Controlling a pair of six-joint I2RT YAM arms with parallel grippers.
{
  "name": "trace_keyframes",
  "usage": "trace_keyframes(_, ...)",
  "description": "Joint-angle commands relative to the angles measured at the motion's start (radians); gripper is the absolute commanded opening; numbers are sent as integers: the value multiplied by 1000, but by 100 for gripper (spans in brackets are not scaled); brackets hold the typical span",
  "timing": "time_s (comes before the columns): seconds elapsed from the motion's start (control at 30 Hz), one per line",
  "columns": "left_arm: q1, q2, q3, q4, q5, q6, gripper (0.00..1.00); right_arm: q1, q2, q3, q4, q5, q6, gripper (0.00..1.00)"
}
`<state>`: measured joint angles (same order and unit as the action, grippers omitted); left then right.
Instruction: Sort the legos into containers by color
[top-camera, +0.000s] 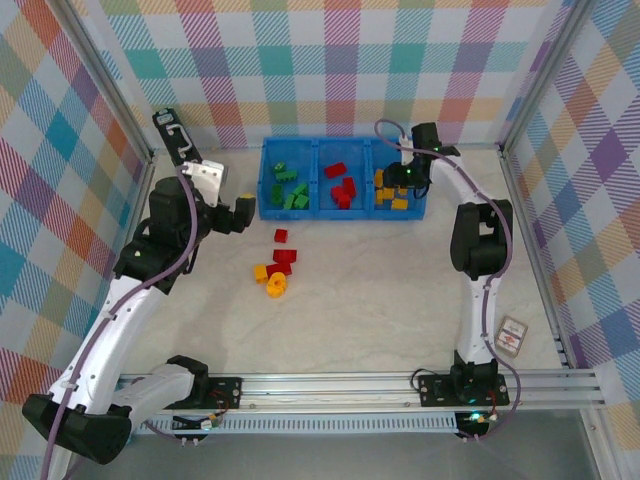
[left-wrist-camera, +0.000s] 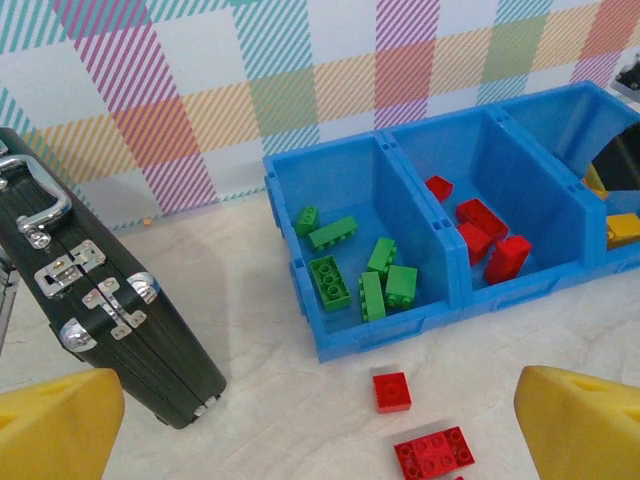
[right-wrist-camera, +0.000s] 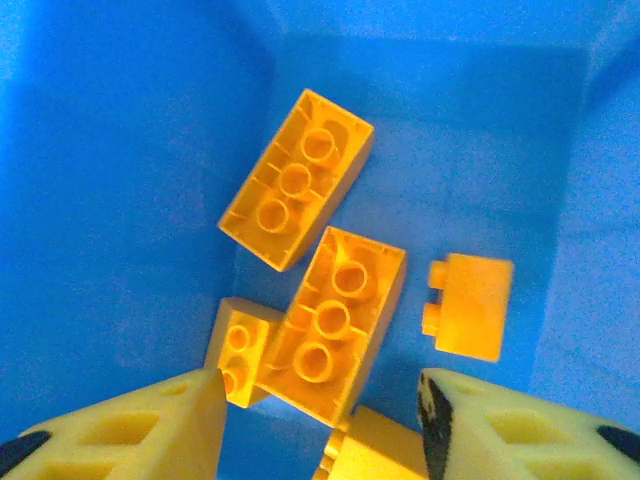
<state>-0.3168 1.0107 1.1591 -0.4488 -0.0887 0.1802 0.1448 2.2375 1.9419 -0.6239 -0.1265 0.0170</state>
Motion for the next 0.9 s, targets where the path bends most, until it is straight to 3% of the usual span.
trace_keyframes(0.0, 16, -4, 28, 8, 21, 1, 100, -1, -41, 49, -30, -52, -12, 56)
trace_keyframes(0.2, 16, -30, 32, 3, 27, -3, 100, 22, -189, 3, -3, -112, -51, 52)
trace_keyframes(0.3, 16, -55, 25, 4, 29, -3, 100, 87, -321, -118, 81, -168, -146, 52)
trace_keyframes(0.4, 16, -90, 16, 11, 30, -3, 100, 202, -446, -273, 159, -235, -336, 56)
trace_keyframes(0.6, 16, -141, 11, 18, 37, -1, 100, 482, -577, -549, 242, -248, -668, 66)
trace_keyframes(0.7, 16, -148, 17, 8, 48, 0, 100, 618, -588, -616, 254, -243, -743, 72)
trace_keyframes(0.87, 16, -168, 10, 5, 43, 8, 100, 724, -593, -681, 245, -251, -855, 83)
